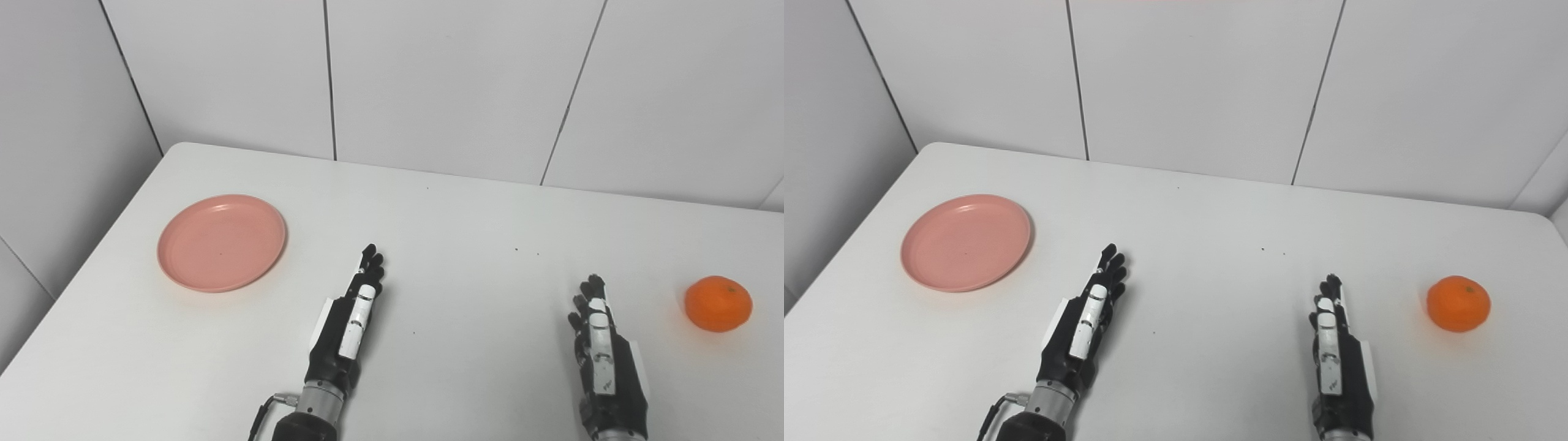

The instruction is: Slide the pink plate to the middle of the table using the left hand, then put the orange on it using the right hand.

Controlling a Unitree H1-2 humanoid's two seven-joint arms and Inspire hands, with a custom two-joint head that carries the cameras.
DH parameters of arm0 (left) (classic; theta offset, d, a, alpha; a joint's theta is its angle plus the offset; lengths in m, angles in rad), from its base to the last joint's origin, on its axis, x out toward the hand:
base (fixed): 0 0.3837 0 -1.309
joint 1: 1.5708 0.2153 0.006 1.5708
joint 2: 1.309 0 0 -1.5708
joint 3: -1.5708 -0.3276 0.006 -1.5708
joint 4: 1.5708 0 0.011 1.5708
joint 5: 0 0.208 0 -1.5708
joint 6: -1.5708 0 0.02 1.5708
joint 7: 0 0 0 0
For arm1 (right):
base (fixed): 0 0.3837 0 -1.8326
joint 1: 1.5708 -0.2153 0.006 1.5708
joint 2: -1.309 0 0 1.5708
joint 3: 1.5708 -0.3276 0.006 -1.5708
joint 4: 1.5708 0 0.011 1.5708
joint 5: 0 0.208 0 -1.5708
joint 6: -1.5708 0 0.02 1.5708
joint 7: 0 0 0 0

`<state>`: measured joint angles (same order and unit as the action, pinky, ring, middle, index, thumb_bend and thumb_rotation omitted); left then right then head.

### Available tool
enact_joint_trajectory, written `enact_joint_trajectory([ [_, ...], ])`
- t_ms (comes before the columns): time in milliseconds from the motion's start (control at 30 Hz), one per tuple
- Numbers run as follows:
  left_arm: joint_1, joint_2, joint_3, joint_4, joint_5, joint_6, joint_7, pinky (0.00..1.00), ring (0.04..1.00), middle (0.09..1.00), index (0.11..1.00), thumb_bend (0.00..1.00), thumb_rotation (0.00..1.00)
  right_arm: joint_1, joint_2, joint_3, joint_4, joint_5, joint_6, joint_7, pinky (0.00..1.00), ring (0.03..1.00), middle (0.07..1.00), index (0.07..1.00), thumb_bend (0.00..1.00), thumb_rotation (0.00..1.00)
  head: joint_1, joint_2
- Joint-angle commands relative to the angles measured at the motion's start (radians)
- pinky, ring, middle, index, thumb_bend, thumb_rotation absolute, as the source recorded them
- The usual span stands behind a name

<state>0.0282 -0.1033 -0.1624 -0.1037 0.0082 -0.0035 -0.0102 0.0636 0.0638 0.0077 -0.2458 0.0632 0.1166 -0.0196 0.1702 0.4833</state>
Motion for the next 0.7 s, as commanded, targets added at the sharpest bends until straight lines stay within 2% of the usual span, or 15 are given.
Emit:
enact_joint_trajectory([
  [0, -0.007, -0.032, -0.021, 0.002, 0.019, -0.037, 0.006, 1.0, 1.0, 1.0, 1.0, 0.36, 1.0, -0.009, -0.008, -0.003, -0.013, 0.006, -0.062, 0.012, 1.0, 0.997, 1.0, 1.0, 0.22, 1.0, 0.006, -0.003],
  [333, -0.004, -0.065, -0.03, 0.041, 0.06, -0.069, 0.027, 0.97, 0.997, 1.0, 0.994, 0.34, 1.0, 0.0, -0.04, 0.005, -0.007, 0.024, -0.076, 0.037, 1.0, 1.0, 1.0, 1.0, 0.19, 1.0, 0.037, -0.041],
  [667, -0.005, -0.062, -0.029, 0.053, 0.062, -0.081, 0.02, 0.98, 1.0, 1.0, 0.994, 0.38, 1.0, 0.002, -0.04, 0.006, -0.004, 0.015, -0.073, 0.038, 1.0, 1.0, 1.0, 1.0, 0.19, 1.0, 0.039, -0.044],
])
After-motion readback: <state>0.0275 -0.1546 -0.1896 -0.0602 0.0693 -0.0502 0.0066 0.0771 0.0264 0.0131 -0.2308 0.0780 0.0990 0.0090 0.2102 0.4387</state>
